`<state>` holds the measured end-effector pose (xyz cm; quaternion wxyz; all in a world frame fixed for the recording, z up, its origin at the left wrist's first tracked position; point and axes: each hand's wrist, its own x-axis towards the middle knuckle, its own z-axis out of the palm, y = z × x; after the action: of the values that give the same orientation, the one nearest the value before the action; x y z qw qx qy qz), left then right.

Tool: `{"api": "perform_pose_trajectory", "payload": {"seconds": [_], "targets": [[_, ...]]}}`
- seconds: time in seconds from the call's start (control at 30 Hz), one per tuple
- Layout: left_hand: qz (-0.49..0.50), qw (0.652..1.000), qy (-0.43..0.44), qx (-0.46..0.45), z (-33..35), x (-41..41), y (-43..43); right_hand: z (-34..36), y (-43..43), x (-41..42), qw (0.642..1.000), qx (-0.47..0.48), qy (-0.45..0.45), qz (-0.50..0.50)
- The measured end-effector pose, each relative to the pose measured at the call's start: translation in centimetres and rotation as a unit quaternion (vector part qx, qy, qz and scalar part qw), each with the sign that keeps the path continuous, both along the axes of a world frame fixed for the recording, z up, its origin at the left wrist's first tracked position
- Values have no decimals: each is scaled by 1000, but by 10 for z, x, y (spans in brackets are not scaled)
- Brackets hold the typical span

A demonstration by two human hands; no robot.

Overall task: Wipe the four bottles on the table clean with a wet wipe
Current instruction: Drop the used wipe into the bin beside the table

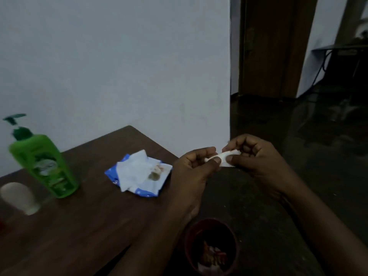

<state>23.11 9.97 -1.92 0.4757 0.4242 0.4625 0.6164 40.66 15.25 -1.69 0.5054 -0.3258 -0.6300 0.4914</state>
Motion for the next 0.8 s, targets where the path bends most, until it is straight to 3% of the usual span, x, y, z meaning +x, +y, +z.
{"api": "perform_pose_trajectory", "payload": {"seconds": [0.2,0.33,0.47,0.7,0.8], "targets": [[36,999,37,18,-57,35,25,-51,14,27,990,-124,63,17],[83,991,100,17,-99,46,37,-97,24,22,990,-23,-75,-118],[107,988,108,-22,-142,57,45,-148,23,11,938,122,-243,-213],[75,991,32,-103,-178,69,48,-184,16,19,941,117,-239,-208],[56,988,0,-144,-187,69,50,-193,16,22,946,74,-247,-198]]}}
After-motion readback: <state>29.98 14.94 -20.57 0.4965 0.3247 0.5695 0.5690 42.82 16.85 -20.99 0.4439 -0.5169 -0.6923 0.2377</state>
